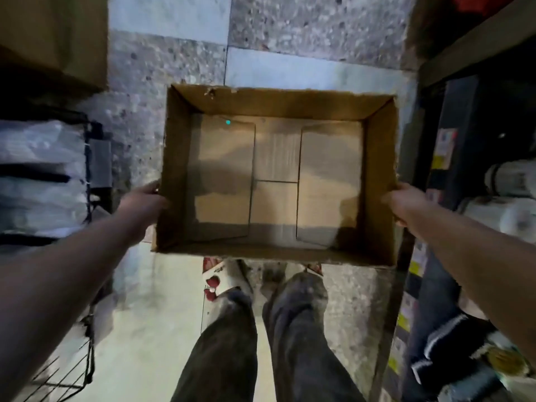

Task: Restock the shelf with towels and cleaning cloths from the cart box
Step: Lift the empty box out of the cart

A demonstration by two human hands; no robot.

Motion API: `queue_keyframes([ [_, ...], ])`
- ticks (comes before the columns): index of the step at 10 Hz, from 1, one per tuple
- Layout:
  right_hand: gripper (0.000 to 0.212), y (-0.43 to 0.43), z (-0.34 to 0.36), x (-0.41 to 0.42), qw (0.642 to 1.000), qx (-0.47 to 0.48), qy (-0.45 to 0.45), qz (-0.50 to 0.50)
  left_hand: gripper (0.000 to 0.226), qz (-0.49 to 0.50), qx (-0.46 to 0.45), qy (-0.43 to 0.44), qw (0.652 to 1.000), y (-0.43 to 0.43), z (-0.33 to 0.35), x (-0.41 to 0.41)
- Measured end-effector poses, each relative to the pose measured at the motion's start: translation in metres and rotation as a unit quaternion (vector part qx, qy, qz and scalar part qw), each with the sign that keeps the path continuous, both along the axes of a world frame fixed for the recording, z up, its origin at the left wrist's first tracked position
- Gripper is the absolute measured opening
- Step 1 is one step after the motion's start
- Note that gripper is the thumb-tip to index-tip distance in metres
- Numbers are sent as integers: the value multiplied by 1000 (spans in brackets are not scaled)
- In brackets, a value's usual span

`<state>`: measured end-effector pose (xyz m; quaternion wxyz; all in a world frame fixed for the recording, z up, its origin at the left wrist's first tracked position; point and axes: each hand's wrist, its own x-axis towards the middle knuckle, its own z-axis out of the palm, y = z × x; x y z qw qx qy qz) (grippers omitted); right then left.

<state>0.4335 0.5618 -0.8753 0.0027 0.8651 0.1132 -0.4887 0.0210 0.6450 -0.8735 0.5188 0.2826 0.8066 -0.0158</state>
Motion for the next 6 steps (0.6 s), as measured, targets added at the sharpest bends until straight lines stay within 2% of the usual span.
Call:
queue_keyframes([
  [1,32,6,-37,-6,1000,7,11,10,57,9,-11,28,1000,6,-37,-5],
  [2,36,10,-67,-20,999,0,35,-10,51,-15,-27,-3,1000,8,-65,4],
  [3,42,10,-97,-35,998,-11,60,-10,57,-19,-30,-54,998,7,-87,26],
  [5,47,12,-112,-57,999,13,33,1,59,-51,-8,2,999,-2,-97,34],
  [6,46,9,-90,-61,998,19,4,52,55,-93,10,33,995,-6,-77,35],
])
